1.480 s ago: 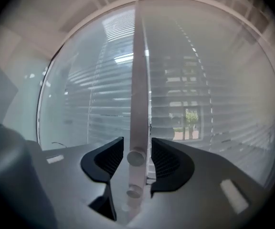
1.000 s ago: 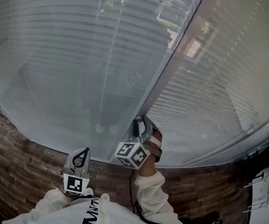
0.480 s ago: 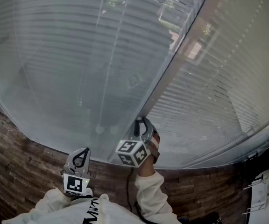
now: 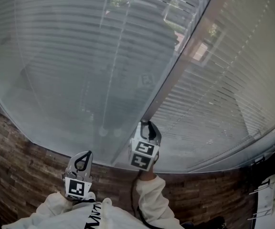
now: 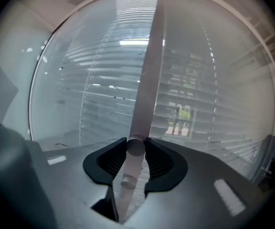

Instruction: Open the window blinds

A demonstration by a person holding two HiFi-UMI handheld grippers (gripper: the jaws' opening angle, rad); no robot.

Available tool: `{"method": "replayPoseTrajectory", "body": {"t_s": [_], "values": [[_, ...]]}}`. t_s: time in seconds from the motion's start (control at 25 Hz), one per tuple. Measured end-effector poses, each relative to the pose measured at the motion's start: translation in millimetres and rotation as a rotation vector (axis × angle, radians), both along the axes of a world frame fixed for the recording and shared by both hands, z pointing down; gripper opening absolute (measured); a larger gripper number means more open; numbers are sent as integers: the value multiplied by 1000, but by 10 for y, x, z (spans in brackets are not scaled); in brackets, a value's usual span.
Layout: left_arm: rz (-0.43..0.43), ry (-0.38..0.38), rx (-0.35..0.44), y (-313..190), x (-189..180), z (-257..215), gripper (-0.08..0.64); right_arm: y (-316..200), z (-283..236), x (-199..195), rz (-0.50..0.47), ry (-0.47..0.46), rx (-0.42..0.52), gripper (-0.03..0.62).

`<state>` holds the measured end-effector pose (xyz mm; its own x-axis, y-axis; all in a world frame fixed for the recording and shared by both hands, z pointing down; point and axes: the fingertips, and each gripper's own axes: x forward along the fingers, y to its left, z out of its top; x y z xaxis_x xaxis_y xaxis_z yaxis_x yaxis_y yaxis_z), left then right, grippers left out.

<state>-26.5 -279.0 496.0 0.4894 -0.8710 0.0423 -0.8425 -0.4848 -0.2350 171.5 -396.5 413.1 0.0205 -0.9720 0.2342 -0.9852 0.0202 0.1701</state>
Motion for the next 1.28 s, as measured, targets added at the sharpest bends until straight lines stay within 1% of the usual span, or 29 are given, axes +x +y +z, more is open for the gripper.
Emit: {"method": "replayPoseTrajectory", "body": {"t_s": [0.16,0.32,0.56,0.68,0.8,0.84,0.92,1.0,1.08,1.12,1.28], "values": [[-1,-1,1,13,-8,-7,0,16,5,51,1,-247,22,126],[0,-8,-3,17,-19,-3,0,27,10,73,-9,-444,49,126],[0,-7,-8,8,-22,7,0,22,29,121,-26,-689,79,126],[2,-15,6,2,-28,-6,0,17,43,146,-27,-822,93,126],[1,-19,8,5,-38,-13,0,22,44,156,-28,-901,100,126],[2,-18,5,9,-38,-7,0,22,43,156,-33,-907,101,127],[4,-16,3,14,-29,-3,0,20,41,149,-51,-860,99,127],[7,-16,3,13,-17,-1,0,24,23,124,-76,-776,92,129],[9,-17,4,7,-3,-9,0,40,-18,92,-98,-693,84,163],[12,-18,5,4,6,-16,0,50,-40,78,-107,-651,81,192],[22,-11,9,-6,42,-23,0,70,-92,62,-126,-447,63,202]]}}
